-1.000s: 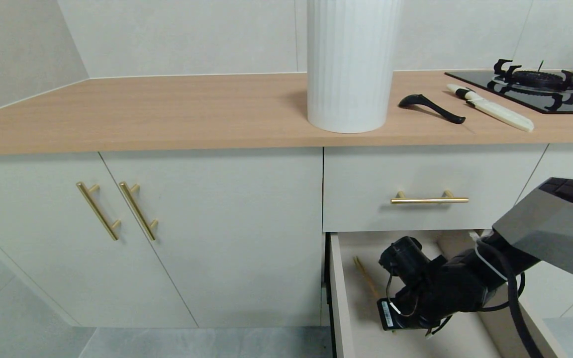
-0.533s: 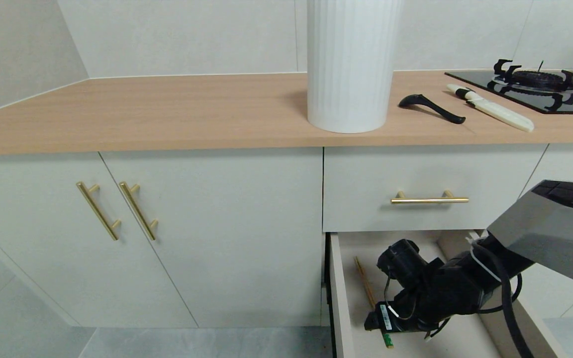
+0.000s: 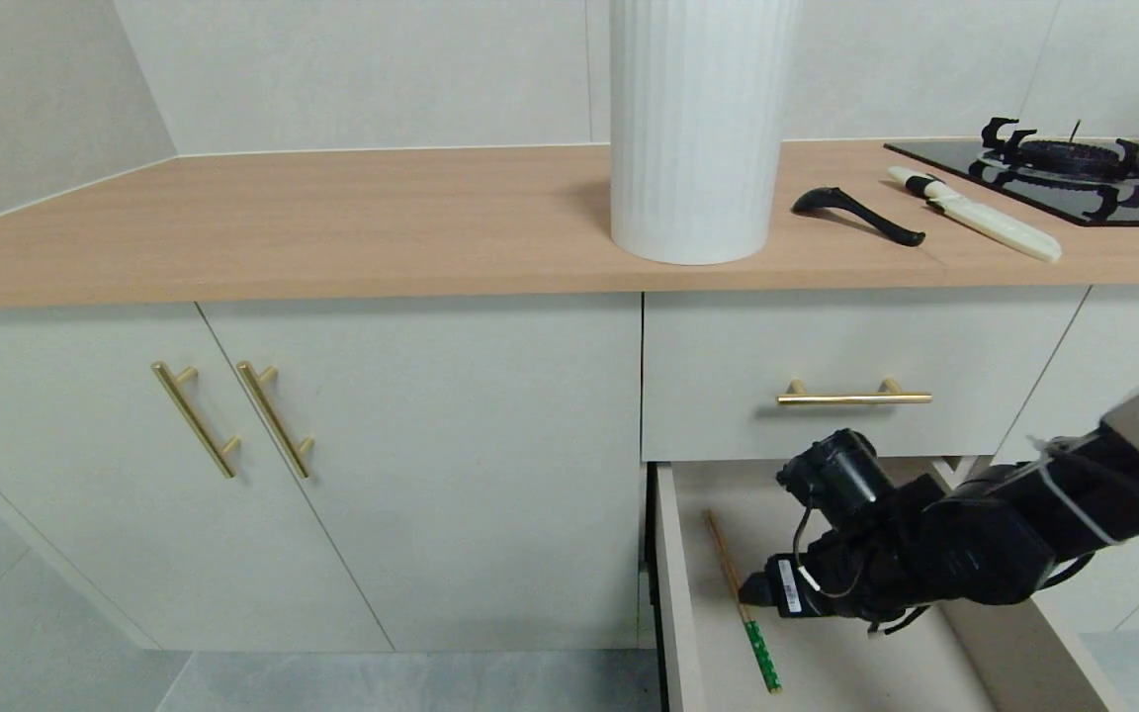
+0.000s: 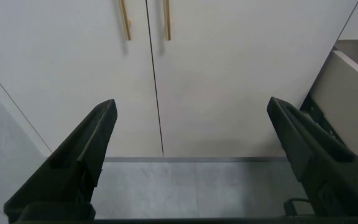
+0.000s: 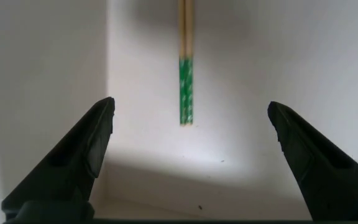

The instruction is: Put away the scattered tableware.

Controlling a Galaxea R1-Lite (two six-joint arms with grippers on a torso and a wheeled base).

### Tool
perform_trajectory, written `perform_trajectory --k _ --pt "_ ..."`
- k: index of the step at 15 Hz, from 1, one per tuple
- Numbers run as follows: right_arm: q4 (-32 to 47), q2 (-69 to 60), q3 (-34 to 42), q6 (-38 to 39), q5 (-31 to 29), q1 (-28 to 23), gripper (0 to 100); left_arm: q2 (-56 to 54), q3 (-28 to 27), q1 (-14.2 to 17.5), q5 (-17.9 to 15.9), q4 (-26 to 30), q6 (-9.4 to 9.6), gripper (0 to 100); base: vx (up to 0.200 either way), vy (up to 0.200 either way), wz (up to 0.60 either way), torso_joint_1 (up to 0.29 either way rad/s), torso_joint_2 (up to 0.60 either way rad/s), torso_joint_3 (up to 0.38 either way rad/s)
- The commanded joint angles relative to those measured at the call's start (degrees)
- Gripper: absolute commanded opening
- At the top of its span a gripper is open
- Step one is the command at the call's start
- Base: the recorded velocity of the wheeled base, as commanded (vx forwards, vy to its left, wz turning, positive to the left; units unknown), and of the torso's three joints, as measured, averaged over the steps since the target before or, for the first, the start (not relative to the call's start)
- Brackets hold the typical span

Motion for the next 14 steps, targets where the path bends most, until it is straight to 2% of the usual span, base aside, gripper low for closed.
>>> perform_trajectory --k 1,3,4,7,12,14 --pt "-0.1 -8.8 0.7 -0.9 -1.5 -1.1 100 0.1 0.0 0.0 0.0 0.0 -0.03 100 0.0 0.0 0.0 0.0 0.0 0.0" --pt "-0.1 -16.8 1.3 -4.8 -6.9 -3.4 100 0.1 0.0 0.0 0.0 0.0 -0.03 100 0.0 0.0 0.0 0.0 0.0 0.0" --pt "-0.1 -19.7 1.3 -5.5 -7.5 -4.4 100 0.1 0.0 0.0 0.0 0.0 -0.03 100 0.0 0.0 0.0 0.0 0.0 0.0" --pt "-0.2 -27.7 1.3 -8.6 -7.6 -6.5 100 0.1 0.0 0.0 0.0 0.0 -0.03 100 0.0 0.0 0.0 0.0 0.0 0.0" --pt "-0.2 -35.2 2.3 -12.8 -7.6 -7.0 100 0.0 0.0 0.0 0.0 0.0 -0.03 100 0.0 0.0 0.0 0.005 -0.02 -0.005" --pt "-0.2 -35.7 2.3 -12.9 -7.6 -7.0 100 0.1 0.0 0.0 0.0 0.0 -0.03 100 0.0 0.0 0.0 0.051 -0.3 -0.222"
